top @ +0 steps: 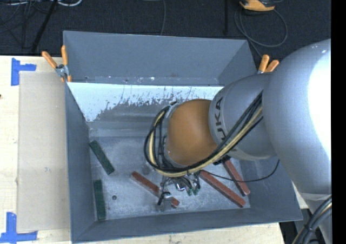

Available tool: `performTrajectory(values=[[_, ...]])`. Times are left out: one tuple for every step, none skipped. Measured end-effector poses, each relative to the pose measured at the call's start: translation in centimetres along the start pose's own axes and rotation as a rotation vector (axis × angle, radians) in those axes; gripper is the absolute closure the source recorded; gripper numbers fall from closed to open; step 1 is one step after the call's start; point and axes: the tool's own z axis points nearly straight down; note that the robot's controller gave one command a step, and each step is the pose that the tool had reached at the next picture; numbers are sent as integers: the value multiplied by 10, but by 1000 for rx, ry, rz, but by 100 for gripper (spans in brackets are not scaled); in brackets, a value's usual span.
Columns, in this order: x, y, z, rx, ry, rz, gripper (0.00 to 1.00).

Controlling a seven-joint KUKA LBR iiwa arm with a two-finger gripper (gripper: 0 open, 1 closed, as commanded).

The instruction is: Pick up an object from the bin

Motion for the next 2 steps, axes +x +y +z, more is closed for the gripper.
performTrajectory(values=[[-3,1,-4,-1,-8,0,100],[-20,32,-238,1,-20,-271,100]])
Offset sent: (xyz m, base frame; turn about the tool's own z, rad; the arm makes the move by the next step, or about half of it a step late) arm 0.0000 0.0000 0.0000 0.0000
